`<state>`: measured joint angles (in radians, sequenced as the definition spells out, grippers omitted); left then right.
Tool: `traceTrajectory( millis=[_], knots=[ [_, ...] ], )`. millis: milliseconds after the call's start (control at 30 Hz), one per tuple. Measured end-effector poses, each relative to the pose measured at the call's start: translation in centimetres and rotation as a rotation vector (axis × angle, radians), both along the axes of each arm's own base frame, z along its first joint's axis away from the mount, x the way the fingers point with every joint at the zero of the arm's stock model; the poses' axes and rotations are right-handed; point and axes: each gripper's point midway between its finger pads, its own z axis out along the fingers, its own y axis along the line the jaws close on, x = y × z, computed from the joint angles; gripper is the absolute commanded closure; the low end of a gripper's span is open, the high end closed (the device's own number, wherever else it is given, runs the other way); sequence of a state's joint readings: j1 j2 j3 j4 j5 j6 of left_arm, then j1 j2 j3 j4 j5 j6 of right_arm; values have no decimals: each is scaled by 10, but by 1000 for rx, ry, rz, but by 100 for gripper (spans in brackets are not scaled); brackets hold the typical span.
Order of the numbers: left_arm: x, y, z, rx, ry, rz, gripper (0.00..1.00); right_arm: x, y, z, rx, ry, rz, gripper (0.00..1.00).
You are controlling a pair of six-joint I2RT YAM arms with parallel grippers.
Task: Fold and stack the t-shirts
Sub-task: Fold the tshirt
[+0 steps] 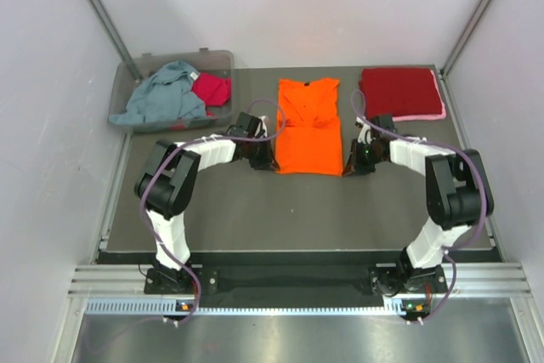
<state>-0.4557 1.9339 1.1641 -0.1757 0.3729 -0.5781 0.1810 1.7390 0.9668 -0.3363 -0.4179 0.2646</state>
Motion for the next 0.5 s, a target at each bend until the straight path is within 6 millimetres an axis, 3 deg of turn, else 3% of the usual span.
traceTrajectory(
  millis=[200,500],
  knots=[
    [-42,5,-1,27,41,-14,100,-40,-5,4,5,12,-19,100],
    [-115,6,5,66,84,-52,100,-103,-9,-6,16,75,-57,100]
  ],
)
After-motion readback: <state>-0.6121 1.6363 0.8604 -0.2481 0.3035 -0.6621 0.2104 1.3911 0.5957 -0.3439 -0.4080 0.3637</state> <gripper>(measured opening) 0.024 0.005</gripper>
